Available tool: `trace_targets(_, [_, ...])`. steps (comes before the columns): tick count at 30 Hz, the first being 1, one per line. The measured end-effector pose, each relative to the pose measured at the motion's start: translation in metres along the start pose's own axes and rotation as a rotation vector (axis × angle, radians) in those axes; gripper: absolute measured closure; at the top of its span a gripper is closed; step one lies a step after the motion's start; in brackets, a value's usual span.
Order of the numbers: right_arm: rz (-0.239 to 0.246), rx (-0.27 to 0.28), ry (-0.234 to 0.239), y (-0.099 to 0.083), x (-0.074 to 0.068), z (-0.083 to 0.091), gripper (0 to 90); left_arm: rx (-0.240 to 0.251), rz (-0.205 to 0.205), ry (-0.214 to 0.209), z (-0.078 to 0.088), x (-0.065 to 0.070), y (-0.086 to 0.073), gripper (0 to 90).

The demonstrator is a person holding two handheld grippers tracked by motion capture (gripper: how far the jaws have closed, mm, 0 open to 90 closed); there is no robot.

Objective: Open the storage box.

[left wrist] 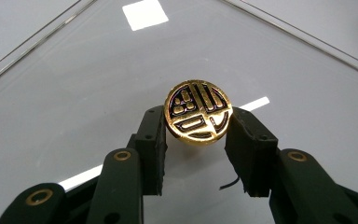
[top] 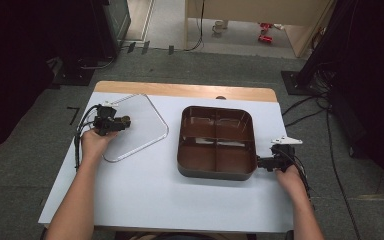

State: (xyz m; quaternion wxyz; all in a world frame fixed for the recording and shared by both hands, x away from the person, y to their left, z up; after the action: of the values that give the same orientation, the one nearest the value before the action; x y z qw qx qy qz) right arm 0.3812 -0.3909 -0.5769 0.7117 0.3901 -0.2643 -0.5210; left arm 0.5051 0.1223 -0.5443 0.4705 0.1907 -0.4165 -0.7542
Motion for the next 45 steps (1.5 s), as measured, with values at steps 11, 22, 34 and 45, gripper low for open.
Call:
trace_targets(11, [0.001, 0.0, 0.0, 0.0, 0.0, 0.0, 0.0, 0.027, -0.012, -0.007, 0.014, 0.007, 0.009, 37.2])
trace_targets(22, [0.0, 0.0, 0.0, 0.0, 0.0, 0.0, 0.0, 0.074, -0.03, -0.044, 0.038, 0.033, 0.023, 32.4])
trace_targets(34, [0.001, 0.001, 0.0, 0.0, 0.0, 0.0, 0.0, 0.083, -0.057, -0.123, 0.049, 0.078, 0.008, 26.6])
trace_targets(45, [0.0, 0.0, 0.0, 0.0, 0.0, 0.0, 0.0, 0.102, -0.142, -0.163, 0.057, 0.12, -0.018, 23.9])
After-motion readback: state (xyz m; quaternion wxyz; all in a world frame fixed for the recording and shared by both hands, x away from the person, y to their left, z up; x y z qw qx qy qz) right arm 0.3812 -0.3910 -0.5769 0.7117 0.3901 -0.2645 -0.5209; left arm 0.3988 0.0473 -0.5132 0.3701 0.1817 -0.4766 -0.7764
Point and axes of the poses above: each handheld gripper's, and its own axes: z roughly backward along the jaws, y roughly out of its top, x roughly to its right, the point moved 10 cm from there along -z, roughly forward along the jaws, and after that the axes turned 12 degrees about x, right-handed, at the moved point
